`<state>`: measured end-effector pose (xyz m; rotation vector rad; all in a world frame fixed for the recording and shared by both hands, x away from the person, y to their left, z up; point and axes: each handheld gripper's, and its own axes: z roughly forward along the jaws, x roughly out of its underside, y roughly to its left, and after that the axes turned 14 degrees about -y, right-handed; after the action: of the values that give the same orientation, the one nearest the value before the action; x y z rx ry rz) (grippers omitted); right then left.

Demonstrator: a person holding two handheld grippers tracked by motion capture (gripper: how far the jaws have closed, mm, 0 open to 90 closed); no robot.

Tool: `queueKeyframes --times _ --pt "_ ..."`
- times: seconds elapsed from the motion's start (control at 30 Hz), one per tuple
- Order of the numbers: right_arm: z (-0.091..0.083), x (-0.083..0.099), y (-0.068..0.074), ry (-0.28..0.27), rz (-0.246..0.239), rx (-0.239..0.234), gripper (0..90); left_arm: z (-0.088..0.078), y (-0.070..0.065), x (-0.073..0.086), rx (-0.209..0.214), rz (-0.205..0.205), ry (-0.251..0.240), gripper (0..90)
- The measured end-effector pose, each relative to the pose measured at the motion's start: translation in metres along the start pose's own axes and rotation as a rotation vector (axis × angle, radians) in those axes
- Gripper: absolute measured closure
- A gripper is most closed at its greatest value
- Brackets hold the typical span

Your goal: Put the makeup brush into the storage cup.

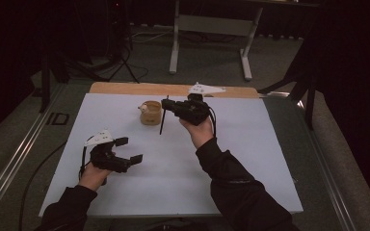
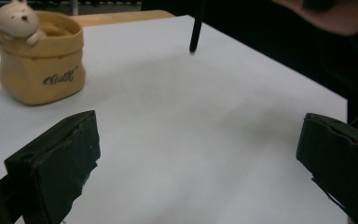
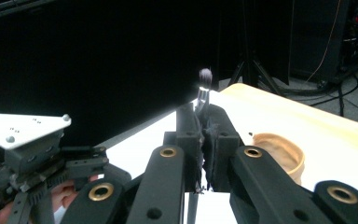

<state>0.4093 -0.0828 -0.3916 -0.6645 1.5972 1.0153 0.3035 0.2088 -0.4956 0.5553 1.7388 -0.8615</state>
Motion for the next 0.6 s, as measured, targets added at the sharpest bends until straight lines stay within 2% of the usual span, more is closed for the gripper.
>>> queueKeyframes --times 0.2,0.3,0.4,0.5,0.6 --pt "0.006 -0.010 -0.008 -0.007 -0.011 0.018 85.6 -0.004 0.002 0.009 -0.029 0.035 -0.023 0.4" --pt "0.010 -0.016 -0.012 -0.015 -0.023 0.024 85.6 -0.005 0.004 0.011 -0.029 0.024 -0.041 0.4" --pt "0.014 -0.023 -0.015 -0.025 -0.027 0.029 85.6 -0.006 0.004 0.012 -0.024 0.037 -0.064 0.4" --pt "0.019 -0.027 -0.018 -0.027 -0.032 0.033 85.6 -0.006 0.004 0.012 -0.018 0.039 -0.070 0.4" --pt "0.027 -0.033 -0.021 -0.031 -0.041 0.034 85.6 -0.006 0.002 0.012 -0.021 0.060 -0.073 0.4"
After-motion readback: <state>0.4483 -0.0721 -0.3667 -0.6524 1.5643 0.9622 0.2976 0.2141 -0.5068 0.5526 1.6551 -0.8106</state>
